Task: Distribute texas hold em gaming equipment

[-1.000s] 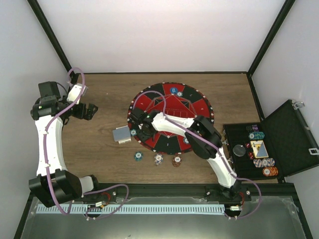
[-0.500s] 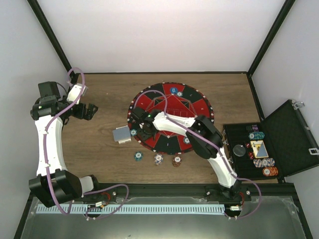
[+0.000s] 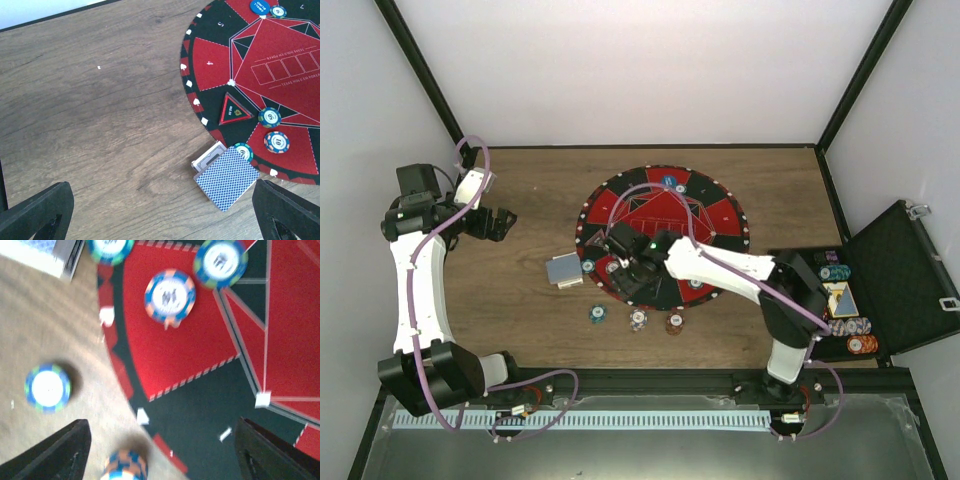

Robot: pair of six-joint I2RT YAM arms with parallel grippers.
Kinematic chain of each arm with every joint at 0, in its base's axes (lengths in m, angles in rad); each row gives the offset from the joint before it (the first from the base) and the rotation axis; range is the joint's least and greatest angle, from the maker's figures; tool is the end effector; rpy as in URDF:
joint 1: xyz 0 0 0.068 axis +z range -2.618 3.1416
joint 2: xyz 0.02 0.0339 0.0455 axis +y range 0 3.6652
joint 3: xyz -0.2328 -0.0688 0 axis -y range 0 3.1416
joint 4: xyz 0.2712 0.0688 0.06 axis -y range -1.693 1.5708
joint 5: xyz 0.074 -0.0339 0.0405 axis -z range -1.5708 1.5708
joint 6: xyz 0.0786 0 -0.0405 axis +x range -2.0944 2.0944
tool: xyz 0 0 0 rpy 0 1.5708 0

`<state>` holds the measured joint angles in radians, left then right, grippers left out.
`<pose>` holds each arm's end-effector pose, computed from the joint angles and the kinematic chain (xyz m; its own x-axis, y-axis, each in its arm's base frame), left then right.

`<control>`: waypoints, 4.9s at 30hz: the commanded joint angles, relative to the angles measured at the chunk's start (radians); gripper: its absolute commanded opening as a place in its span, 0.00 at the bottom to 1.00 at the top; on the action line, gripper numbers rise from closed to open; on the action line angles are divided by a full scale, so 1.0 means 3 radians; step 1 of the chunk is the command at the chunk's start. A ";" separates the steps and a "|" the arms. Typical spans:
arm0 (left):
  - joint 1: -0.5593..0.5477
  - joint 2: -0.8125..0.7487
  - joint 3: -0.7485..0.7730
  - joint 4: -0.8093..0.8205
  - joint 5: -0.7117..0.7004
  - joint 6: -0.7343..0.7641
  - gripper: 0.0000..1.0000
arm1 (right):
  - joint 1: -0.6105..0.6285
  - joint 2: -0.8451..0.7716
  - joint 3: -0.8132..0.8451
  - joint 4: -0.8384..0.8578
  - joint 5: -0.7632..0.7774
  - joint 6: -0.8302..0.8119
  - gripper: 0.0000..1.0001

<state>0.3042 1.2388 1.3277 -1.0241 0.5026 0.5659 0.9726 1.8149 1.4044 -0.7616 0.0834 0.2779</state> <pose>0.2916 0.0519 0.3025 -0.6425 0.2908 -0.7089 0.4204 0.9073 -0.0089 0.2352 0.3335 0.1458 -0.7200 -0.5710 -0.3944 -0.6320 0.7743 0.0327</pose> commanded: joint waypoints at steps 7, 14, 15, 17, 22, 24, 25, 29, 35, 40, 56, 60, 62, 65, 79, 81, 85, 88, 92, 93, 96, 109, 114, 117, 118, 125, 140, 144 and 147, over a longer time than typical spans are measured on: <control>0.0025 -0.0034 0.0085 -0.0038 0.0077 0.0014 1.00 | 0.0402 -0.0510 -0.0756 -0.0024 -0.0139 0.0193 0.85; 0.0027 -0.0029 0.0106 -0.0055 0.0058 0.0019 1.00 | 0.0487 -0.0398 -0.0841 0.0101 -0.0251 0.0192 0.77; 0.0024 -0.0026 0.0116 -0.0058 0.0054 0.0018 1.00 | 0.0495 -0.0379 -0.0844 0.0115 -0.0273 0.0186 0.76; 0.0028 -0.0020 0.0129 -0.0063 0.0043 0.0023 1.00 | 0.0509 -0.0341 -0.0846 0.0136 -0.0291 0.0180 0.74; 0.0024 -0.0008 0.0131 -0.0063 0.0035 0.0023 1.00 | 0.0522 -0.0257 -0.0851 0.0147 -0.0300 0.0156 0.66; 0.0024 -0.0003 0.0130 -0.0063 0.0038 0.0028 1.00 | 0.0529 -0.0242 -0.0859 0.0137 -0.0286 0.0150 0.64; 0.0025 -0.0003 0.0130 -0.0061 0.0038 0.0031 1.00 | 0.0531 -0.0237 -0.0861 0.0136 -0.0280 0.0145 0.63; 0.0024 -0.0002 0.0121 -0.0048 0.0038 0.0030 1.00 | 0.0529 -0.0222 -0.0874 0.0127 -0.0245 0.0142 0.57; 0.0024 -0.0001 0.0120 -0.0037 0.0025 0.0030 1.00 | 0.0529 -0.0223 -0.0867 0.0105 -0.0191 0.0142 0.44; 0.0025 -0.0009 0.0115 -0.0038 0.0022 0.0032 1.00 | 0.0531 -0.0200 -0.0871 0.0059 -0.0120 0.0126 0.46; 0.0024 -0.0027 0.0110 -0.0033 0.0012 0.0025 1.00 | 0.0536 -0.0220 -0.0892 0.0078 -0.0182 0.0114 0.52; 0.0025 -0.0032 0.0110 -0.0033 0.0017 0.0026 1.00 | 0.0535 -0.0220 -0.0902 0.0079 -0.0174 0.0117 0.54; 0.0025 -0.0029 0.0110 -0.0033 0.0015 0.0022 1.00 | 0.0533 -0.0216 -0.0902 0.0080 -0.0180 0.0116 0.55; 0.0025 -0.0029 0.0110 -0.0033 0.0017 0.0023 1.00 | 0.0536 -0.0211 -0.0909 0.0079 -0.0196 0.0111 0.59; 0.0031 -0.0038 0.0105 -0.0032 0.0008 0.0040 1.00 | 0.0540 -0.0246 -0.0859 0.0044 -0.0109 0.0116 0.44; 0.0030 -0.0039 0.0100 -0.0033 0.0007 0.0041 1.00 | 0.0538 -0.0247 -0.0850 0.0039 -0.0109 0.0116 0.43; 0.0030 -0.0044 0.0099 -0.0038 0.0012 0.0046 1.00 | 0.0538 -0.0246 -0.0843 0.0025 -0.0119 0.0114 0.43; 0.0032 -0.0048 0.0105 -0.0043 0.0016 0.0052 1.00 | 0.0541 -0.0262 -0.0816 0.0004 -0.0125 0.0119 0.52; 0.0033 -0.0049 0.0105 -0.0048 0.0026 0.0056 1.00 | 0.0538 -0.0285 -0.0786 -0.0017 -0.0110 0.0117 0.63; 0.0037 -0.0049 0.0105 -0.0048 0.0027 0.0057 1.00 | 0.0541 -0.0281 -0.0781 -0.0013 -0.0102 0.0112 0.64; 0.0037 -0.0056 0.0105 -0.0048 0.0027 0.0057 1.00 | 0.0543 -0.0224 -0.0759 -0.0005 -0.0111 0.0106 0.64; 0.0053 -0.0065 0.0105 -0.0049 0.0012 0.0072 1.00 | 0.0552 -0.0136 -0.0816 0.0173 -0.0155 0.0111 0.39; 0.0059 -0.0050 0.0105 -0.0052 0.0017 0.0071 1.00 | 0.0549 -0.0179 -0.0856 0.0217 -0.0175 0.0126 0.25; 0.0060 -0.0054 0.0105 -0.0053 0.0016 0.0077 1.00 | 0.0548 -0.0175 -0.0862 0.0209 -0.0156 0.0124 0.22; 0.0060 -0.0054 0.0106 -0.0056 0.0017 0.0076 1.00 | 0.0552 -0.0174 -0.0857 0.0203 -0.0141 0.0126 0.22; 0.0060 -0.0055 0.0110 -0.0059 0.0021 0.0082 1.00 | 0.0548 -0.0205 -0.0667 0.0023 0.0049 0.0135 0.55; 0.0065 -0.0049 0.0120 -0.0068 0.0018 0.0086 1.00 | 0.0385 0.0049 -0.0625 0.0132 -0.0006 0.0043 0.85; 0.0070 -0.0043 0.0117 -0.0063 -0.0006 0.0097 1.00 | 0.0362 0.0085 -0.0604 0.0199 -0.0114 0.0019 0.79; 0.0073 -0.0035 0.0119 -0.0060 -0.0008 0.0102 1.00 | 0.0359 0.0118 -0.0608 0.0212 -0.0138 0.0010 0.71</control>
<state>0.3164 1.2377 1.3426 -1.0348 0.4984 0.5812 1.0828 1.8366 1.2118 -0.7231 0.0700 0.2893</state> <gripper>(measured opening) 0.999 0.758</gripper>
